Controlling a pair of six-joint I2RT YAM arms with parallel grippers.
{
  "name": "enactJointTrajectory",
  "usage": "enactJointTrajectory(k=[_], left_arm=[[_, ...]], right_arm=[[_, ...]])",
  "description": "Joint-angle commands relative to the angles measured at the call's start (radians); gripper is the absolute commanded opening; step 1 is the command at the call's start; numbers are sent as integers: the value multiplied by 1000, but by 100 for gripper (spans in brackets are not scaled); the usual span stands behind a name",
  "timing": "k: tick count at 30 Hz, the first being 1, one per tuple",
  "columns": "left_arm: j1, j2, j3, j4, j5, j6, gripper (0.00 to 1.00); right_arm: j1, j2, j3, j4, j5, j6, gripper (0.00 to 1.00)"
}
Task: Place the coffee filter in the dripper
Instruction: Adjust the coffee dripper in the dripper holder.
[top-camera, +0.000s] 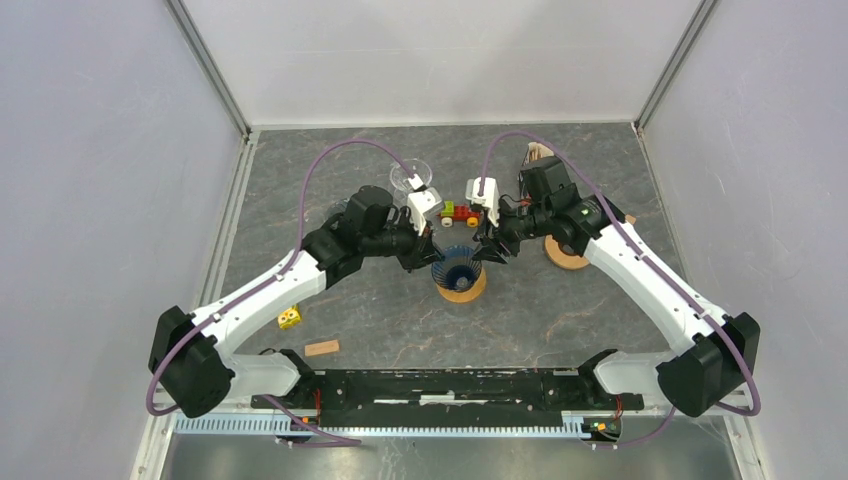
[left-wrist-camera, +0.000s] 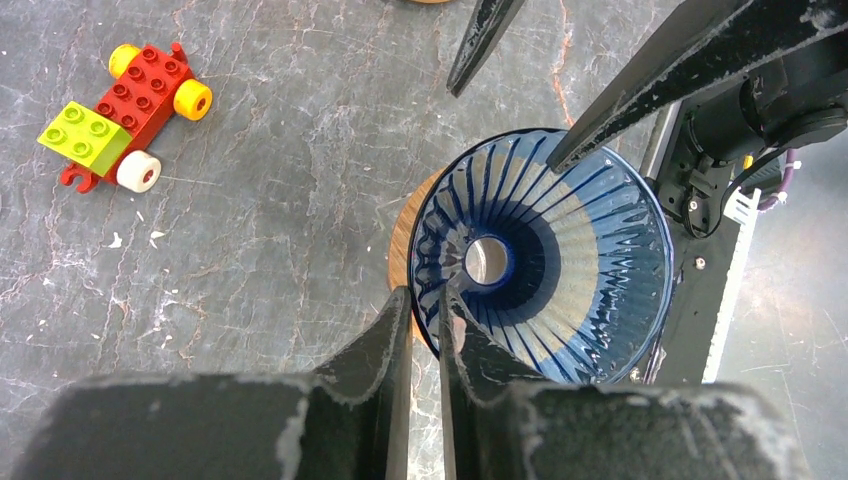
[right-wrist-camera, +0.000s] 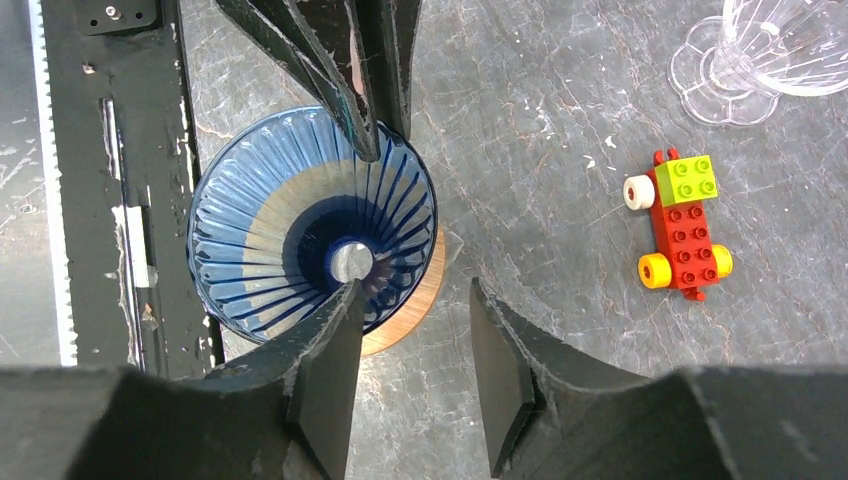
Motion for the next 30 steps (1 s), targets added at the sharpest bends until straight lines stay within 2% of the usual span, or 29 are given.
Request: enactJointTrajectory(k=[1,16,30], left_arm=[[6,34,17,-119,-16,52,5],[6,92,101,-88,35,0,10],[6,99,133,-80,70,-52,22]], right_arm=[[-19,5,42,-5,12,0,50],[-40,-1,62,-21,12,-14,54],[-64,-14,68,-27,-15,-12,61]])
